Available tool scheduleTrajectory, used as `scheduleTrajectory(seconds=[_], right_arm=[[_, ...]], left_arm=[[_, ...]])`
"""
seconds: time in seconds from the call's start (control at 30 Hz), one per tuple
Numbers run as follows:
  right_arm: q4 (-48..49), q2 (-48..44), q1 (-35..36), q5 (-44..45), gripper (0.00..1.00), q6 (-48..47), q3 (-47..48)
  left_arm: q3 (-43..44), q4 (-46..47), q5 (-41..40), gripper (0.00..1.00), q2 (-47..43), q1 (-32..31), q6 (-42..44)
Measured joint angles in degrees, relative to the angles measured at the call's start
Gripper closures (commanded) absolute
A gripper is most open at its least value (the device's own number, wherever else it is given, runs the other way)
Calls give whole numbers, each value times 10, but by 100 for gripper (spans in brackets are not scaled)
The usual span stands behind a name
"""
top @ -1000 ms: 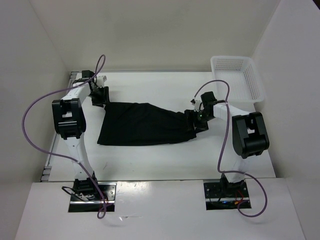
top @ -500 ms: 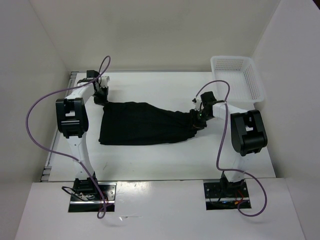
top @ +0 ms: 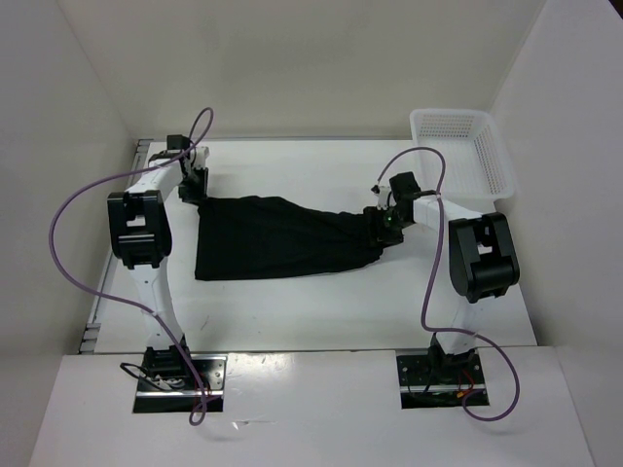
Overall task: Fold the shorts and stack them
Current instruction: Fold the shorts
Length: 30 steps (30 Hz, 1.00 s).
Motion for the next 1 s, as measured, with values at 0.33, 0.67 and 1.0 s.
scheduleTrajectory(seconds=[0.33,0.67,1.0], right_arm=[[1,-4,0,-5,22,4,-3],[0,-43,0,-32,22,58,-58],[4,-31,0,-36,40,76,-57]], left_arm=[[-11,-7,0,53,-32,1,0],[-62,-22,2,52,-112,0,0],[-116,-42,12,52,-132,-5,0]])
